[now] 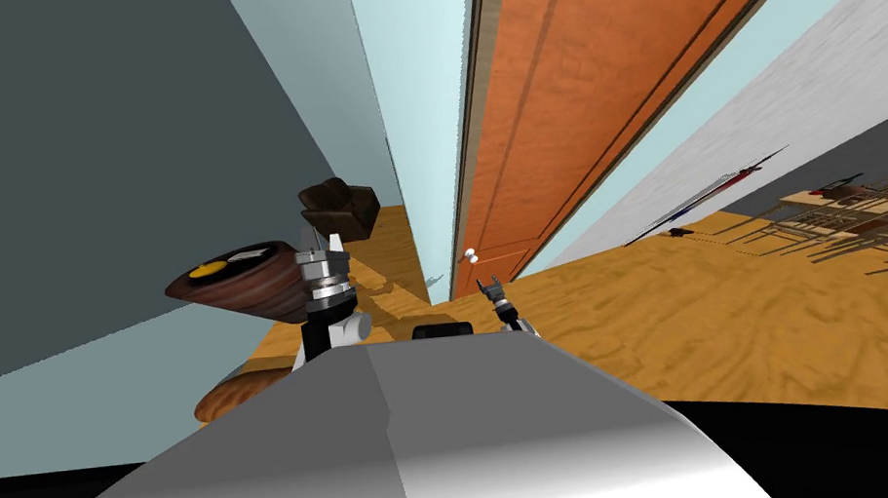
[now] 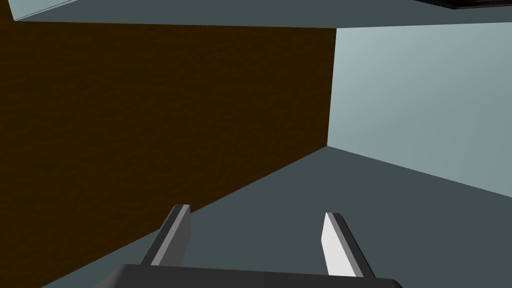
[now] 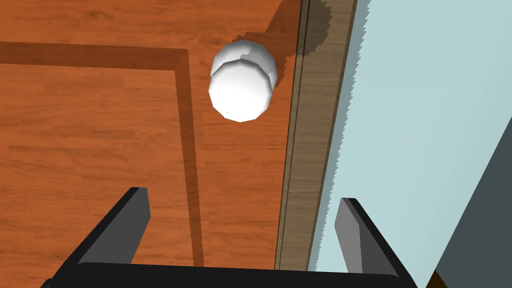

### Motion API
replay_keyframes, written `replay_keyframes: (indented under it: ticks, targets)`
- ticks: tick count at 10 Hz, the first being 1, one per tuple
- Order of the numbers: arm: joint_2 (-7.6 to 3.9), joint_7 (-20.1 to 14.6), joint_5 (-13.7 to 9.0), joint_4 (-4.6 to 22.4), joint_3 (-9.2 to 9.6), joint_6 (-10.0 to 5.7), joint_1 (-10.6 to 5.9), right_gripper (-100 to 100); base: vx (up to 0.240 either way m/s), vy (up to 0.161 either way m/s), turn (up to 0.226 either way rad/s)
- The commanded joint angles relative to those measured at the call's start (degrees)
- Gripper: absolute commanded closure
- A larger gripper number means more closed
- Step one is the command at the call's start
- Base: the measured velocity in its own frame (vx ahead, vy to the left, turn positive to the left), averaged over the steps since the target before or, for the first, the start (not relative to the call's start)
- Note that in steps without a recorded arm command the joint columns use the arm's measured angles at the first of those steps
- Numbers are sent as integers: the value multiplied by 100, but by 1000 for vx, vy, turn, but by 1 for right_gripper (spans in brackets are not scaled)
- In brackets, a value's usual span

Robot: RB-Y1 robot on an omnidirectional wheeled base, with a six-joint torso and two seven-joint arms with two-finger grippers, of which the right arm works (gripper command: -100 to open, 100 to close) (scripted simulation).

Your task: Pull the door open

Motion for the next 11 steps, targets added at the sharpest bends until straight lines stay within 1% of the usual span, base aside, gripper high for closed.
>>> replay_keyframes:
  ticks: [1, 2, 3, 4, 5, 6, 7, 8, 9, 10, 11]
  targets:
    - [-5, 134, 42, 180, -10, -52, -59, -100, 86, -53, 35]
    - [-7, 161, 51, 215, -12, -63, -68, -100, 58, -39, 15]
    - [-7, 121, 45, 144, -5, -37, -35, -100, 24, -17, 4]
    - [-13, 195, -21, 244, -123, -31, -93, -100, -6, 15, 267]
    - [-18, 259, -93, 338, -246, -15, -150, -100, -11, 31, 371]
    - [-22, 298, -138, 396, -321, -5, -185, -100, -8, 28, 236]
    - [-29, 383, -236, 522, -486, 17, -263, -100, 5, 25, 315]
    - [-33, 429, -289, 590, -576, 30, -306, -100, 21, 8, 295]
    - [-33, 429, -289, 590, -576, 30, -306, -100, 20, -8, 37]
    - [-37, 475, -344, 660, -668, 42, -349, -100, 17, -5, 76]
    - [-40, 521, -400, 731, -760, 55, -393, -100, 29, -8, 227]
